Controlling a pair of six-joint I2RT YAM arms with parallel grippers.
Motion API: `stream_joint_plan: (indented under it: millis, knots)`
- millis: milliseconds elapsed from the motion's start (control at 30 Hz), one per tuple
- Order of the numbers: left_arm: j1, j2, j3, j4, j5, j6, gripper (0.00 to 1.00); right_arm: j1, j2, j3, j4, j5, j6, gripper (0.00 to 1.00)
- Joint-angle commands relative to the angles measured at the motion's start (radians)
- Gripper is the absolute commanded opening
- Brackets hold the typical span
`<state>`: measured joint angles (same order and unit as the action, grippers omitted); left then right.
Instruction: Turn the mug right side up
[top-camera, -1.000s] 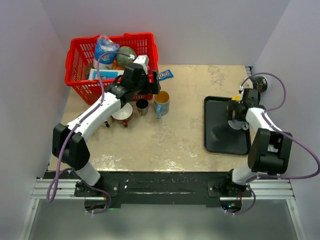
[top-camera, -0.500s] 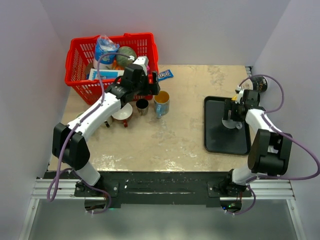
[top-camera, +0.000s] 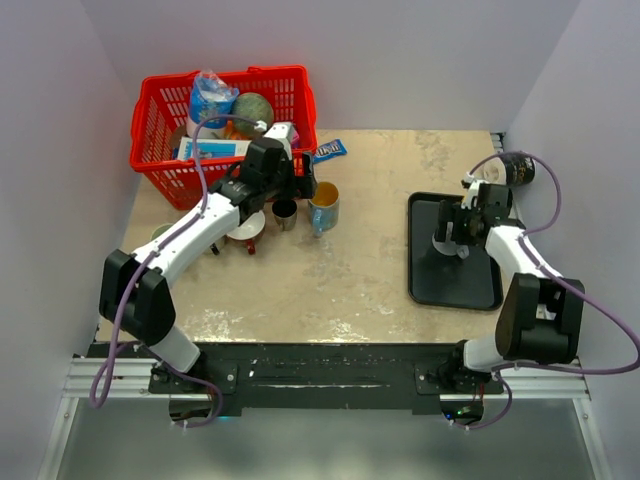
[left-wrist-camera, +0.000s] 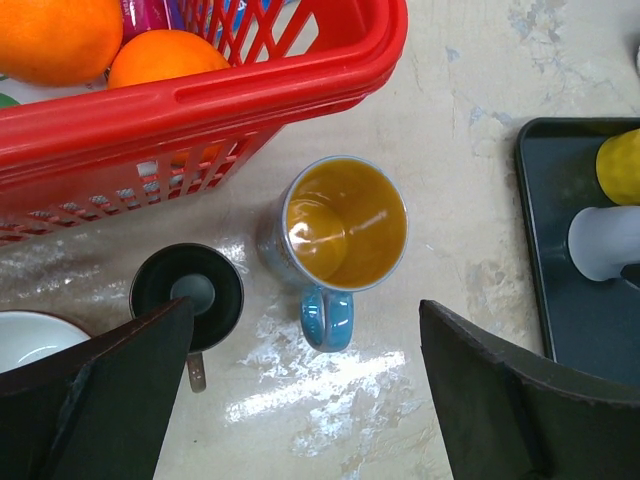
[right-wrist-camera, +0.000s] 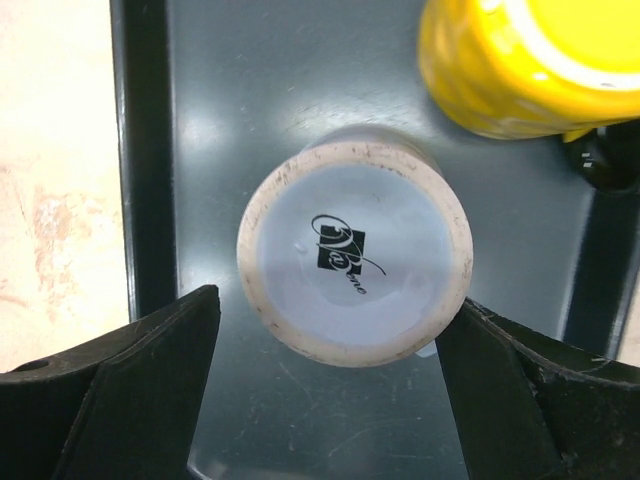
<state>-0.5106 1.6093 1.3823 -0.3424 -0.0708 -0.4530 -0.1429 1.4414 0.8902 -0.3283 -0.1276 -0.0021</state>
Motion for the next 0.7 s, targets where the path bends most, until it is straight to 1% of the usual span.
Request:
stream_joint_plan:
  millis: [0, 67, 167, 200, 233, 333, 367, 400, 433, 667]
  knots:
    - [0.009, -0.074, -0.038, 0.08, 0.008, -0.018, 0.98, 0.051, 0.022, 0.021, -0.015, 0.031, 0.011, 0.87]
    - [0.009, -0.087, -0.06, 0.086, 0.016, -0.018, 0.98, 0.072, 0.034, 0.032, -0.028, 0.11, 0.008, 0.86]
    - [0.009, -0.101, -0.084, 0.095, 0.012, -0.019, 0.98, 0.092, 0.065, 0.047, -0.031, 0.149, 0.008, 0.82]
    - [0.009, -0.101, -0.088, 0.097, 0.012, -0.023, 0.98, 0.103, 0.071, 0.052, -0.034, 0.184, -0.021, 0.8]
    - [0.009, -0.101, -0.091, 0.097, 0.011, -0.024, 0.99, 0.103, 0.082, 0.056, -0.035, 0.183, -0.036, 0.79]
    - [0.009, -0.101, -0.095, 0.102, 0.014, -0.029, 0.98, 0.106, 0.096, 0.065, -0.041, 0.18, -0.042, 0.67]
    - [0.009, -0.1, -0.094, 0.103, 0.014, -0.029, 0.98, 0.106, 0.097, 0.064, -0.041, 0.18, -0.041, 0.61]
    - [0.009, -0.1, -0.094, 0.103, 0.012, -0.029, 0.98, 0.114, 0.096, 0.062, -0.038, 0.18, -0.041, 0.59]
    - [0.009, -0.1, -0.094, 0.105, 0.012, -0.029, 0.98, 0.115, 0.094, 0.059, -0.037, 0.189, -0.039, 0.54]
    - [0.009, -0.092, -0.092, 0.106, 0.009, -0.024, 0.98, 0.124, 0.066, 0.036, -0.026, 0.215, -0.019, 0.42]
